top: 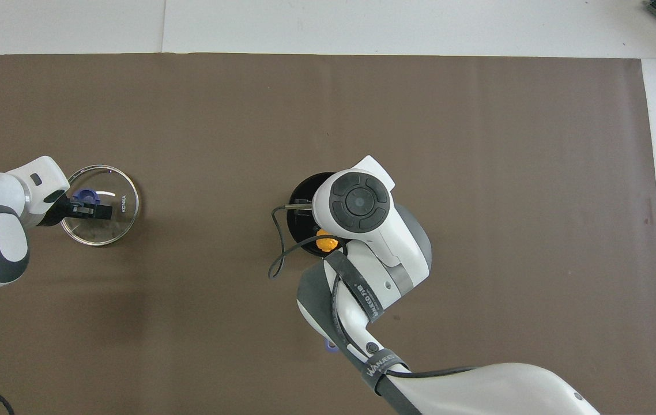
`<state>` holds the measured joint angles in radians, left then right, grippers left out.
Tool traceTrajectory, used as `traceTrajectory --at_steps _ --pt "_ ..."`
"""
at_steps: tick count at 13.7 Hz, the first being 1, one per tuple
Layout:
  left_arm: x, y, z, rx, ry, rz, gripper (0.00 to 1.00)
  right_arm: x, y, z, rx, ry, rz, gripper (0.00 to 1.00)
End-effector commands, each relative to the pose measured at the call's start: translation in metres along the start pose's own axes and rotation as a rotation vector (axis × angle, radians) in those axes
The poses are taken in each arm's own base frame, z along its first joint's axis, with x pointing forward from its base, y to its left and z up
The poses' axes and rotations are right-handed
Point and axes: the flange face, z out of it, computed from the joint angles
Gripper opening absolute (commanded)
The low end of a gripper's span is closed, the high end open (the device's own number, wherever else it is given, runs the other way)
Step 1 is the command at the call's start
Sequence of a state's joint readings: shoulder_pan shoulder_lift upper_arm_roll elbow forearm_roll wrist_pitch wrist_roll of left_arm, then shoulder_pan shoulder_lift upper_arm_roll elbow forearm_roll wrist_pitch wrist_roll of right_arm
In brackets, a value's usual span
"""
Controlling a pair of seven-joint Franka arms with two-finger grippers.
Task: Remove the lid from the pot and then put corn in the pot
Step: 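Set the lid down and withdraw the left gripper while the right gripper holds corn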
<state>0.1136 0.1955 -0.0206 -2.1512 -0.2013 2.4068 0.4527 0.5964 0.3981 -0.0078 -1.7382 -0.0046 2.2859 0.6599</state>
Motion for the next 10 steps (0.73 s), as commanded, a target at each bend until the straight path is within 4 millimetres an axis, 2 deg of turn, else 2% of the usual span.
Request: traceTrajectory --at_steps 1,3,5,7,10 --pt "0.003 -0.005 0.007 -0.019 0.0 0.006 0.38 0.001 0.001 0.007 0.001 0.008 -0.017 0.0" --pt "0.011 -0.009 -0.004 -0.046 -0.039 0.004 0.76 0.0 0.002 0.009 0.0 0.005 -0.031 0.0" --pt "0.016 -0.015 -0.006 -0.055 -0.063 -0.004 1.0 0.0 0.002 0.011 -0.002 0.003 -0.033 0.0" --pt "0.018 -0.014 -0.011 -0.048 -0.055 -0.001 1.0 -0.001 0.0 0.018 -0.007 0.002 -0.038 0.0" --pt "0.038 -0.013 -0.059 0.074 -0.011 0.099 1.0 -0.001 0.001 0.019 -0.007 0.001 -0.04 0.0"
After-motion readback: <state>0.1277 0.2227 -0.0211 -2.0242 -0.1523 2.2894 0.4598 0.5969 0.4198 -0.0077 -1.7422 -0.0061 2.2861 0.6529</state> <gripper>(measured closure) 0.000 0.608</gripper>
